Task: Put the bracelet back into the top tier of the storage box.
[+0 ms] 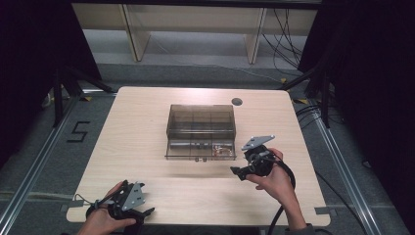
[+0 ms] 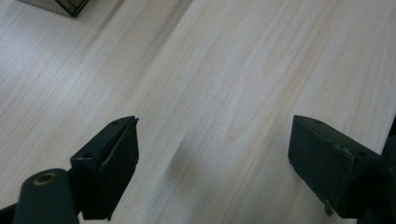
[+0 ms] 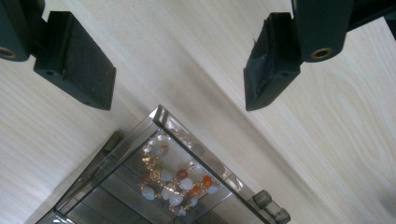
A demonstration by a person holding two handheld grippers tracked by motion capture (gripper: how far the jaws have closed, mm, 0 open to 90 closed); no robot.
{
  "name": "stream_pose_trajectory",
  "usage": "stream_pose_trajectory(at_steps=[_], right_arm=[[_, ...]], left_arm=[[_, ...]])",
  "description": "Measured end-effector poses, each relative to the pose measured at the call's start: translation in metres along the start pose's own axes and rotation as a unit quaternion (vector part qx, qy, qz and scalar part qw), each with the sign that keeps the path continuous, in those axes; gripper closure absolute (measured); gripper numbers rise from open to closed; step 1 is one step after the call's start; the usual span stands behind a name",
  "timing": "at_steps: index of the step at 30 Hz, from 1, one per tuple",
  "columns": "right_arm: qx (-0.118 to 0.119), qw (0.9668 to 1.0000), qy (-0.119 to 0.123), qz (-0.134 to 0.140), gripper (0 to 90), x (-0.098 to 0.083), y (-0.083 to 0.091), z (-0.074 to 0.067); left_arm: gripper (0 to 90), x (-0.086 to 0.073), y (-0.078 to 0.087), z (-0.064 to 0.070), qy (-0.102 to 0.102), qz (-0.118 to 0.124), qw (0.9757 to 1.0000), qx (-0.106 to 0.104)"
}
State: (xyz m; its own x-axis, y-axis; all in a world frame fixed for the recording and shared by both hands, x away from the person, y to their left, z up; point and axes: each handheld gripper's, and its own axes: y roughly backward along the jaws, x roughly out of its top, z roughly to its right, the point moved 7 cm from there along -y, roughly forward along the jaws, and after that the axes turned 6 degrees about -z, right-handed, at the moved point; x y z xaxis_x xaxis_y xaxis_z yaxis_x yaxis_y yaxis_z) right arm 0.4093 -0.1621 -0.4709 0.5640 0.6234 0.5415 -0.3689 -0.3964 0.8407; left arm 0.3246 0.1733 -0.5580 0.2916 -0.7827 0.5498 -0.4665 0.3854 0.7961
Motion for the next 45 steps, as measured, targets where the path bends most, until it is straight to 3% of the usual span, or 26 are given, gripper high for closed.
stream_pose_trajectory(at_steps=[1, 3, 4, 7, 9, 11, 13, 15, 18, 19, 21, 23, 24, 28, 32, 37, 45], right_arm=[[-0.005, 1.0000, 0.003, 0.007, 26.1, 0.000, -0.001, 0.000], [0.001, 1.0000, -0.002, -0.001, 26.1, -0.003, 0.002, -0.001], [-0.004, 1.0000, 0.002, 0.003, 26.1, -0.004, 0.001, -0.001], [-0.002, 0.9999, 0.005, 0.014, 26.0, -0.005, 0.000, -0.001], [-0.001, 1.0000, 0.005, 0.007, 25.9, -0.008, 0.001, -0.002], [0.001, 1.0000, 0.007, 0.005, 25.9, -0.010, 0.001, -0.004], [0.001, 1.0000, 0.007, 0.005, 25.7, -0.012, 0.001, -0.005], [0.002, 1.0000, -0.003, 0.007, 25.7, -0.013, 0.001, -0.007], [0.001, 0.9999, 0.008, 0.008, 25.8, -0.016, -0.001, -0.007], [-0.003, 0.9999, -0.008, 0.010, 25.8, -0.017, -0.002, -0.009], [0.003, 0.9998, -0.016, 0.007, 25.8, -0.019, -0.003, -0.012], [-0.001, 0.9998, -0.016, 0.010, 25.8, -0.020, -0.004, -0.013], [0.003, 0.9999, -0.015, 0.000, 25.8, -0.022, -0.003, -0.013], [-0.001, 0.9999, -0.008, 0.012, 25.5, -0.024, -0.007, -0.014], [0.002, 1.0000, -0.007, 0.002, 25.0, -0.030, -0.006, -0.015], [0.005, 0.9997, 0.013, 0.020, 25.0, -0.033, -0.012, -0.015], [0.012, 0.9997, 0.009, 0.021, 25.0, -0.039, -0.016, -0.021]], left_arm=[[16.2, -0.001, 0.001, 0.000, -0.016, -0.011, 0.9998, -0.011], [16.2, -0.001, 0.001, 0.000, -0.015, -0.011, 0.9998, -0.010], [16.2, 0.000, 0.000, 0.001, -0.001, 0.001, 1.0000, -0.008], [16.2, 0.000, 0.000, 0.000, -0.001, -0.002, 1.0000, -0.002], [16.2, 0.000, -0.001, 0.000, -0.001, 0.000, 1.0000, -0.005], [16.2, 0.000, 0.000, -0.001, 0.000, -0.004, 1.0000, 0.005], [16.2, 0.000, -0.001, 0.000, -0.002, -0.002, 1.0000, -0.006], [16.2, 0.000, -0.001, 0.000, -0.001, -0.002, 1.0000, -0.001], [16.1, 0.000, 0.000, 0.000, -0.001, -0.003, 1.0000, 0.000], [16.2, 0.000, -0.001, 0.000, -0.002, -0.003, 1.0000, -0.002], [16.2, 0.000, -0.001, 0.001, -0.002, -0.003, 1.0000, -0.009], [16.2, 0.000, 0.000, -0.001, 0.000, -0.003, 1.0000, 0.004], [16.2, 0.000, 0.000, 0.000, 0.000, -0.002, 1.0000, 0.002], [16.2, 0.000, 0.000, -0.001, 0.000, -0.001, 1.0000, 0.000], [16.2, 0.000, 0.000, 0.000, 0.001, 0.000, 1.0000, 0.000], [16.2, 0.000, 0.000, 0.000, 0.000, -0.001, 1.0000, 0.000], [16.2, 0.000, 0.000, 0.000, 0.001, 0.002, 1.0000, 0.001]])
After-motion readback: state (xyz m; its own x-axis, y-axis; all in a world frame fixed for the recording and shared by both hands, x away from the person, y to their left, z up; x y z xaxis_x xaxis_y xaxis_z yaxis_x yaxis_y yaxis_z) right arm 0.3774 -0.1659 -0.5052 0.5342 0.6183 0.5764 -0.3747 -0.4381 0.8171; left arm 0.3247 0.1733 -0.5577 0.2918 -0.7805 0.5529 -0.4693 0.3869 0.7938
